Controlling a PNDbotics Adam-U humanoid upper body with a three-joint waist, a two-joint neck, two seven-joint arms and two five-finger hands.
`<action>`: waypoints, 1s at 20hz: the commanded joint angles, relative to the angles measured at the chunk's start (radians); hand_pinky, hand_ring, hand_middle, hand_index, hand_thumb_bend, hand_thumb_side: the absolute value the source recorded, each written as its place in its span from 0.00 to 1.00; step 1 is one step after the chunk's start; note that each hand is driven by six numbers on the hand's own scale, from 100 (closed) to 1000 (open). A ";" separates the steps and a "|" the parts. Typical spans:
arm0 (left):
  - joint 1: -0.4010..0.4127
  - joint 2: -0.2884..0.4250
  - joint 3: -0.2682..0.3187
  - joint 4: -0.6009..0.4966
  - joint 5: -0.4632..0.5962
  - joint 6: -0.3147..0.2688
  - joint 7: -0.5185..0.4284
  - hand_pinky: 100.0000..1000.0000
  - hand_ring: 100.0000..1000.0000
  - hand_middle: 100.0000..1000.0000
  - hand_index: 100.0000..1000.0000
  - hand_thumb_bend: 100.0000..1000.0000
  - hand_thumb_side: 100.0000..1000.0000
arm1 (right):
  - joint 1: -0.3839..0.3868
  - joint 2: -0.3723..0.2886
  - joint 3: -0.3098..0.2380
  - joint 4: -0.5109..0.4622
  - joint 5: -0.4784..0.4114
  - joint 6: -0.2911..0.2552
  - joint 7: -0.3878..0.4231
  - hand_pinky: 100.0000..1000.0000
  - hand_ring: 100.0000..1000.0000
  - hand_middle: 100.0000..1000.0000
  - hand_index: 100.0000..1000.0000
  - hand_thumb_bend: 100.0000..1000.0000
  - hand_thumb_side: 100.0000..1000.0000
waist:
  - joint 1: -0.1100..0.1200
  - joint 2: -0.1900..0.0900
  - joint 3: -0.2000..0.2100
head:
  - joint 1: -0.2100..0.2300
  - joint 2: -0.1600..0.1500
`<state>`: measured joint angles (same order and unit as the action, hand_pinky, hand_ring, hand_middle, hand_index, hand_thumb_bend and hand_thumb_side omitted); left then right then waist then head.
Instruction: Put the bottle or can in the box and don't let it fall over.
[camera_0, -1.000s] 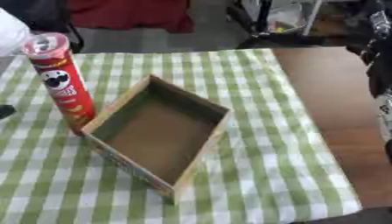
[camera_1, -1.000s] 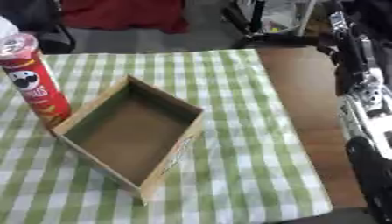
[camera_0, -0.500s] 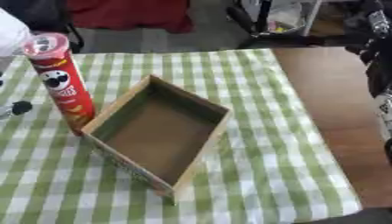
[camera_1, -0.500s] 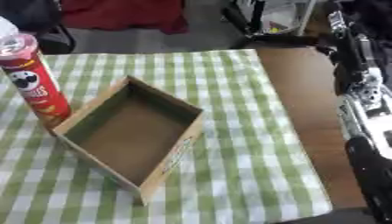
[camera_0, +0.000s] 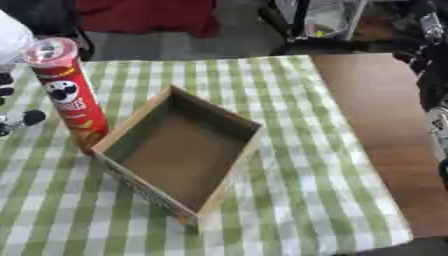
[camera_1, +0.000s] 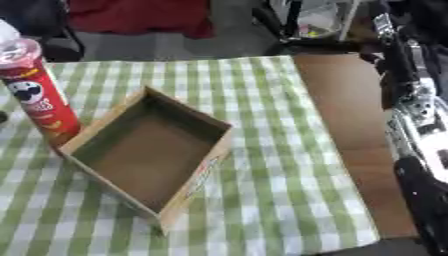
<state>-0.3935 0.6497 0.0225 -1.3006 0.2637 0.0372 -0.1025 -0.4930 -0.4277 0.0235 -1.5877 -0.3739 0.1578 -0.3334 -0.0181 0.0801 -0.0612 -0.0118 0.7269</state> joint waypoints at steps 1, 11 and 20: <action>-0.025 0.019 0.000 0.000 -0.003 -0.001 -0.009 1.00 0.89 0.82 0.83 0.95 0.10 | -0.020 -0.015 -0.004 -0.011 0.008 -0.003 0.006 0.82 0.84 0.83 0.85 0.27 0.63 | 0.003 -0.009 -0.002 | 0.005 -0.014; -0.065 -0.002 -0.018 0.033 -0.006 0.005 -0.036 1.00 0.89 0.83 0.83 0.95 0.10 | -0.021 -0.010 -0.004 -0.010 0.008 -0.003 0.006 0.82 0.84 0.83 0.85 0.27 0.63 | 0.003 -0.005 -0.006 | 0.012 -0.026; -0.095 -0.017 -0.025 0.060 -0.018 0.004 -0.042 1.00 0.89 0.83 0.83 0.94 0.10 | -0.021 -0.007 -0.003 -0.010 0.007 -0.003 0.007 0.82 0.84 0.83 0.85 0.27 0.63 | 0.004 -0.003 -0.007 | 0.015 -0.030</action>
<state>-0.4677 0.6139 -0.0075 -1.2326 0.2515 0.0433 -0.1408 -0.4952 -0.4216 0.0254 -1.5874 -0.3739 0.1569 -0.3281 -0.0159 0.0871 -0.0676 -0.0005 0.7095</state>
